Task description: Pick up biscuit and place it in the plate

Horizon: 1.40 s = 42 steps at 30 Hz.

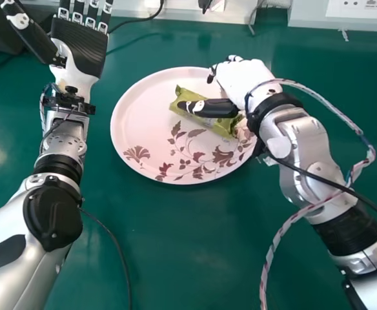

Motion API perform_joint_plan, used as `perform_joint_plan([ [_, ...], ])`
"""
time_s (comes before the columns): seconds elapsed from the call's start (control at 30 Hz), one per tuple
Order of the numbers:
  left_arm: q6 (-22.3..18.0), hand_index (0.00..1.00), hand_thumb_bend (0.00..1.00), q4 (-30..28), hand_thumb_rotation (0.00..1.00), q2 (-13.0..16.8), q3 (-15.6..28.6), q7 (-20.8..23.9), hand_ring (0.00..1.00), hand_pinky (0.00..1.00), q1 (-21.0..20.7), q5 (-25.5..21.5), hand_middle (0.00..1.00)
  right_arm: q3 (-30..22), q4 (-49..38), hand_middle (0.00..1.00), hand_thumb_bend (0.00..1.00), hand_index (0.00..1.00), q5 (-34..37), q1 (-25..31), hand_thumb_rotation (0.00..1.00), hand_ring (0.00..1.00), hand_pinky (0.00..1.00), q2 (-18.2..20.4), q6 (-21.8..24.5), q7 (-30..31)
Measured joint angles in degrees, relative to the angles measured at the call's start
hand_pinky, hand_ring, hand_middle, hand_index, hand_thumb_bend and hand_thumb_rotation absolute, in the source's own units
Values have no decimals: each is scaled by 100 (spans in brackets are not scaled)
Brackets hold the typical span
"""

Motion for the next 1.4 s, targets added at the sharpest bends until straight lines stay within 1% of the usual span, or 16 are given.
perform_joint_plan([
  [0.13, 2, 96, 100, 0, 73, -1, 0, 0, 94, 100, 0, -1, 97, -92, -5, 85, 99, 76, -20, 66, 67, 73, 56, -15, -127, -203],
  [0.33, 8, 96, 100, 0, 74, -1, 0, 0, 94, 100, 0, 0, 98, -209, -13, 84, 99, 75, 28, 216, 67, 74, 56, -19, -329, -480],
  [0.4, 3, 97, 100, 0, 74, -1, -1, -1, 94, 100, 0, 2, 98, -268, -13, 83, 98, 75, 111, 231, 67, 73, 56, -20, -441, -607],
  [0.47, -2, 97, 100, 0, 74, -1, -2, -1, 94, 100, 0, 4, 99, -344, 5, 83, 98, 75, 282, 242, 68, 72, 56, -59, -707, -866],
  [0.63, 2, 97, 100, 0, 74, 0, -1, -1, 94, 100, 0, 3, 99, -431, 111, 84, 98, 75, 491, 287, 67, 74, 56, -99, -1039, -1275],
  [0.8, 1, 96, 100, 0, 72, -1, -1, 14, 94, 100, 0, 2, 99, -513, 132, 85, 98, 84, 574, 420, 69, 73, 56, -115, -1106, -1440],
  [0.9, -25, 96, 100, 0, 72, -9, -1, 20, 93, 100, 0, 3, 99, -555, 117, 87, 97, 88, 589, 458, 71, 75, 58, -121, -1130, -1516],
  [1.17, -67, 97, 100, 0, 73, -9, 0, 8, 94, 100, 0, 1, 99, -676, -19, 89, 97, 94, 609, 620, 73, 75, 58, -146, -1224, -1568],
  [1.3, -111, 97, 100, 0, 75, -13, -1, 19, 94, 100, 0, 2, 99, -769, -111, 89, 98, 96, 675, 684, 71, 75, 58, -164, -1229, -1568],
  [1.4, -127, 97, 100, 0, 74, -15, -1, 30, 94, 100, 0, 3, 99, -858, -210, 91, 98, 98, 749, 723, 71, 75, 58, -179, -1279, -1624],
])
